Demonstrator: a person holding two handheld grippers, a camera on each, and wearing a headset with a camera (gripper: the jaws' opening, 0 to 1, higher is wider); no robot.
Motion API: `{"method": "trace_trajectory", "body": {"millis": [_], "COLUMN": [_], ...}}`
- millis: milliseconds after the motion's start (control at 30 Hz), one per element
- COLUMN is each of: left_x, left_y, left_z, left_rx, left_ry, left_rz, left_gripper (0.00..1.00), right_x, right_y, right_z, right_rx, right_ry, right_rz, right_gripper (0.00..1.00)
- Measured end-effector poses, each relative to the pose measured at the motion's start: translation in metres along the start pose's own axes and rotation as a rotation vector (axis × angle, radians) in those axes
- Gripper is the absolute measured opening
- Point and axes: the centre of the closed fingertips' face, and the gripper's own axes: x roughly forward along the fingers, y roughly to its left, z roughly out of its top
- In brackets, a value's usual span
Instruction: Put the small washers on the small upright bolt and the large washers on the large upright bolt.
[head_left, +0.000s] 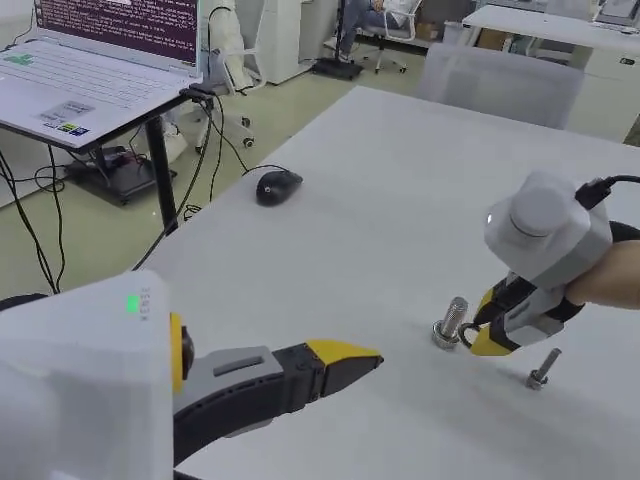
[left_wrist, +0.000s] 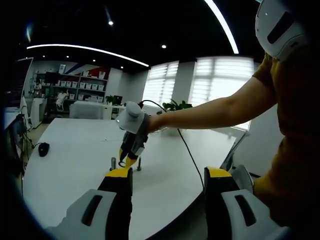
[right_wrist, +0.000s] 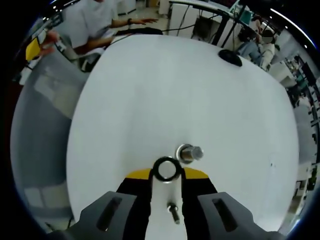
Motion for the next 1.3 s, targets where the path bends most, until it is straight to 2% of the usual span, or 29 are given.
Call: {"method": "trace_trajectory", "body": {"millis": [267, 433, 667, 1300], "left_x": [0.001, 0.001, -0.001, 0.001], "left_y": [0.001, 0.003, 0.007, 0.016], "left_z": [0.001, 0.002, 0.000, -0.001], "left_rx": [0.002, -0.001, -0.009, -0.025], "left_ry": [-0.001, -0.007, -0.003, -0.003], "left_rz": [-0.004, 0.003, 0.014, 0.025], "left_gripper": [0.57, 0.57, 0.57, 0.57], "right_x": [-0.015, -0.016, -0.004, 0.025], "right_y": [-0.020, -0.027, -0.034, -0.037], "right_z": [0.012, 0.021, 0.024, 0.013], "right_rx": [-0.029, -0.050, -0.068, -0.097], "right_ry": [0.005, 0.010, 0.031, 0.101], "right_rz": [-0.037, -0.041, -0.028, 0.002], "right_gripper": [0.22, 0.22, 0.22, 0.22]}}
